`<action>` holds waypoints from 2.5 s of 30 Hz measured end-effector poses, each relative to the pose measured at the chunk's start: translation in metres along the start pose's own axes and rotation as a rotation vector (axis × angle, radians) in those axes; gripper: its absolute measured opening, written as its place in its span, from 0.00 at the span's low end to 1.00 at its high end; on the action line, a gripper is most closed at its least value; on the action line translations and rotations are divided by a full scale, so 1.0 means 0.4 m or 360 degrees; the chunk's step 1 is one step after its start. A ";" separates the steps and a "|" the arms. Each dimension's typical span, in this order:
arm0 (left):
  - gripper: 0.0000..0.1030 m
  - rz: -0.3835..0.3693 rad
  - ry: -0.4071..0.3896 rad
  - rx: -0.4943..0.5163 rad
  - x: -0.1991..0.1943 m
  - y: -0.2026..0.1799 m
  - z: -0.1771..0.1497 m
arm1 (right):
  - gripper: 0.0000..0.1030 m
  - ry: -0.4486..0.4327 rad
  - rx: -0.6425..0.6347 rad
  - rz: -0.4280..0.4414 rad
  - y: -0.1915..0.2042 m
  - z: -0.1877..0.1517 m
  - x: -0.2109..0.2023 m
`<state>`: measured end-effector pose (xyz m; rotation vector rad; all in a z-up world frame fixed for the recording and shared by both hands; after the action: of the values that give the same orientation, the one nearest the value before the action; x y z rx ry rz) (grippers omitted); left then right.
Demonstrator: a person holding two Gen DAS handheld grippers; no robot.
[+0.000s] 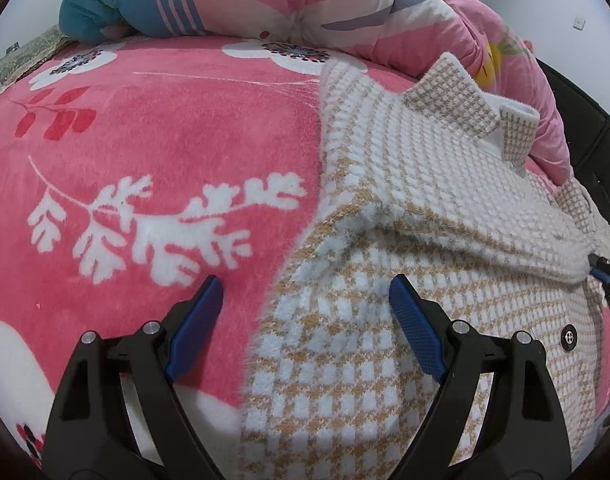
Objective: Fold large clothes
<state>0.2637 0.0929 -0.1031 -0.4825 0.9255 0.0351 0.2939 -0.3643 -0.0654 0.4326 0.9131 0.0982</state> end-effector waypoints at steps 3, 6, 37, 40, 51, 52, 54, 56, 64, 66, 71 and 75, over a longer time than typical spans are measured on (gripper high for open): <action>0.79 -0.0008 -0.0003 -0.0005 0.001 0.002 0.000 | 0.27 -0.0088 -0.0056 -0.0122 0.004 0.015 -0.053; 0.79 -0.0009 -0.0006 -0.0004 0.000 0.002 0.000 | 0.28 -0.0171 -0.0119 -0.0184 0.018 0.036 -0.095; 0.82 -0.0120 -0.0048 0.0337 -0.012 -0.357 0.071 | 0.71 -0.0027 -0.0473 0.0009 -0.001 -0.010 -0.099; 0.82 -0.0054 0.0009 0.0307 0.067 -0.370 0.074 | 0.71 -0.0060 -0.0440 -0.0008 -0.045 -0.001 -0.118; 0.86 0.0053 -0.0066 0.0339 0.151 -0.355 0.050 | 0.71 -0.0218 -0.0008 -0.0028 -0.380 0.170 -0.167; 0.87 0.0044 -0.0073 0.0333 0.151 -0.353 0.049 | 0.71 -0.0229 0.0066 -0.0028 -0.429 0.199 -0.166; 0.87 0.0026 -0.0089 0.0328 0.151 -0.350 0.045 | 0.71 -0.0254 0.0167 -0.0042 -0.500 0.246 -0.167; 0.87 0.0021 -0.0099 0.0333 0.149 -0.349 0.042 | 0.71 -0.0287 0.0251 -0.0082 -0.565 0.295 -0.169; 0.89 0.0035 -0.0131 0.0359 0.150 -0.354 0.035 | 0.58 -0.0315 0.0459 -0.0137 -0.717 0.413 -0.098; 0.89 0.0034 -0.0131 0.0358 0.150 -0.354 0.035 | 0.52 -0.0279 0.0472 -0.0193 -0.734 0.426 -0.059; 0.89 0.0033 -0.0135 0.0358 0.149 -0.354 0.034 | 0.30 -0.0250 0.0494 -0.0312 -0.771 0.426 0.010; 0.89 0.0034 -0.0133 0.0358 0.148 -0.355 0.034 | 0.13 -0.0303 0.0417 -0.0367 -0.744 0.427 -0.014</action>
<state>0.3431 -0.0384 -0.0874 -0.2606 0.8411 -0.0292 0.3950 -0.6914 -0.0904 0.5659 0.7844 -0.2719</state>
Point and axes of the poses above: each gripper's, at about its wrist camera, not at the fingertips, and x roughly the way its jaws point, y to its left, z to its top, the point moved 4 cm from there along x, roughly the way its jaws point, and after that the axes turned 15 degrees about -x, right-handed, at the moved point
